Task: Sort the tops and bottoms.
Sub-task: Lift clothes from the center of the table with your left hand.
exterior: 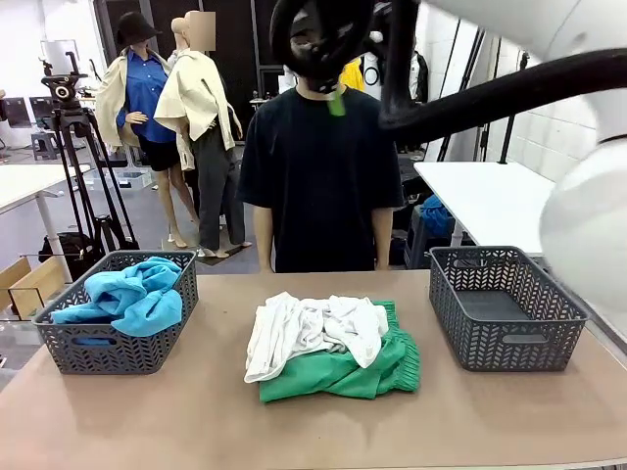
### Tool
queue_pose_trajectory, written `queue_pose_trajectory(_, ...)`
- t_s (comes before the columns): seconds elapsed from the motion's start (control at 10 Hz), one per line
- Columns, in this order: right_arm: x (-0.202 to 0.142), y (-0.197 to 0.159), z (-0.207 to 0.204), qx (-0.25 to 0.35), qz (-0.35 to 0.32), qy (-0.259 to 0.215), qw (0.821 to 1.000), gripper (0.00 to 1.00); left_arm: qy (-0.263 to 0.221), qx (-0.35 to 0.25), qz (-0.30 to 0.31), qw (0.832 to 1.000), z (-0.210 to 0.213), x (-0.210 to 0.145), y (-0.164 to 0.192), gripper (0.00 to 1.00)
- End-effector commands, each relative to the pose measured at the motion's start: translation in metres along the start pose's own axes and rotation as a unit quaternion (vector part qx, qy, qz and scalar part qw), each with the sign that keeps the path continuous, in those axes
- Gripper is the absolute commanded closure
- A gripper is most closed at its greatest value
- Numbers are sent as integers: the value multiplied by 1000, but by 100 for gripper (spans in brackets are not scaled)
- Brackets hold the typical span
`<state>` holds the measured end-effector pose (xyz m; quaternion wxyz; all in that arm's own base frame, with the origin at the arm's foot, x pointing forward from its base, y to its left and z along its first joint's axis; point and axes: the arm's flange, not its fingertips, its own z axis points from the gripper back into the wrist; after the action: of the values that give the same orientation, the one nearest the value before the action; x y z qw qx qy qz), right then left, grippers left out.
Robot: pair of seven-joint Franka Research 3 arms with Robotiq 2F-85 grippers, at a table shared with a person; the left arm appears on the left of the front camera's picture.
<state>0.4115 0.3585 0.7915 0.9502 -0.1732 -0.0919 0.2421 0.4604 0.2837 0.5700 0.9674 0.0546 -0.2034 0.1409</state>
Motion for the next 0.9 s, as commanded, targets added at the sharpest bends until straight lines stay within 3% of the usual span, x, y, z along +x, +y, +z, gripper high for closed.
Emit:
queue_pose_trajectory(0.0, -151, 17, -104, 4, -129, 28, 991, 0, -1, 0, -5, 1000, 2, -1, 2, 0)
queue_pose_trajectory(0.1, -183, 21, -148, 23, -175, 35, 984, 0, -1, 0, -5, 1000, 2, -1, 2, 0)
queue_pose_trajectory(0.2, -199, 27, -178, 24, -256, -11, 966, 0, -1, 0, -5, 1000, 2, -1, 2, 0)
queue_pose_trajectory(0.3, -44, -8, 17, 6, -117, 51, 992, 0, -1, 0, -5, 1000, 2, -1, 2, 0)
queue_pose_trajectory(0.8, -44, -8, 17, 6, -117, 51, 992, 0, 0, 0, 0, 1000, 0, 0, 0, 0)
